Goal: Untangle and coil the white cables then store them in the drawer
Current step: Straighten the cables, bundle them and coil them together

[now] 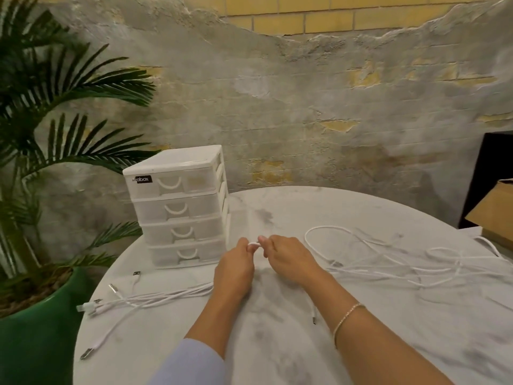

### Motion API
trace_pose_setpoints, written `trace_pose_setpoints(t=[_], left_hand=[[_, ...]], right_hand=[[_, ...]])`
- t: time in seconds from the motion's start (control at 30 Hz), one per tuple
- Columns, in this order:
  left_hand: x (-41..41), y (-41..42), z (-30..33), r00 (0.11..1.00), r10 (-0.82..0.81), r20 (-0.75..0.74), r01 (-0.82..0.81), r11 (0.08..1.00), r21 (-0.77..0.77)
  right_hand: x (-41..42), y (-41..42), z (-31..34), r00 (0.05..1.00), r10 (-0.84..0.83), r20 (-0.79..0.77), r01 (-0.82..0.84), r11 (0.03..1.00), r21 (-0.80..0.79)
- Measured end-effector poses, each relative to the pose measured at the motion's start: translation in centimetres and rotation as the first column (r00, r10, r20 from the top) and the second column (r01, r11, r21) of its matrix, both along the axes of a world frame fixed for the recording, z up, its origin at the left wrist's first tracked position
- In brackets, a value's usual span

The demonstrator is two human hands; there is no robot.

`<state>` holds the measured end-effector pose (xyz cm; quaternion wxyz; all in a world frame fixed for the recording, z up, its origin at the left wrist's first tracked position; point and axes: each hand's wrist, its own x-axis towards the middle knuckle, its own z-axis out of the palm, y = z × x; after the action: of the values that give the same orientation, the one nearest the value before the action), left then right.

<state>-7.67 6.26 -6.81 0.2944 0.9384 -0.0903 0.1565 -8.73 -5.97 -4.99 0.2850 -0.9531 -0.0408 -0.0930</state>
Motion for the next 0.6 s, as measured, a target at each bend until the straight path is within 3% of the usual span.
trace_pose_setpoints(t=[0.1,0.23,0.4,0.6], left_hand=[[-0.6,-0.1,0.7,0.995,-0.074,-0.072,0.075,0.997,0.012],[-1.5,-1.2,1.3,0.966,-0.164,-0.199,0.209,0.950,0.232],[-1.6,-1.4,1.7,0.907,-0.170,-0.385,0.278,0.929,0.245],[-2.3,-1.0,2.3,0.875,-0.192,-0.446,0.332,0.906,0.263]], right_hand=[[0.2,-0.8,0.2,0.990,-0.125,0.061,0.129,0.989,-0.068],[1.3,-2.1,-0.7,0.950,-0.311,0.038,0.313,0.944,-0.103],[2.2,-1.7,-1.5,0.952,-0.306,-0.005,0.301,0.937,-0.178],[3.0,-1.7,-1.2,0.933,-0.355,-0.063,0.340,0.925,-0.172]])
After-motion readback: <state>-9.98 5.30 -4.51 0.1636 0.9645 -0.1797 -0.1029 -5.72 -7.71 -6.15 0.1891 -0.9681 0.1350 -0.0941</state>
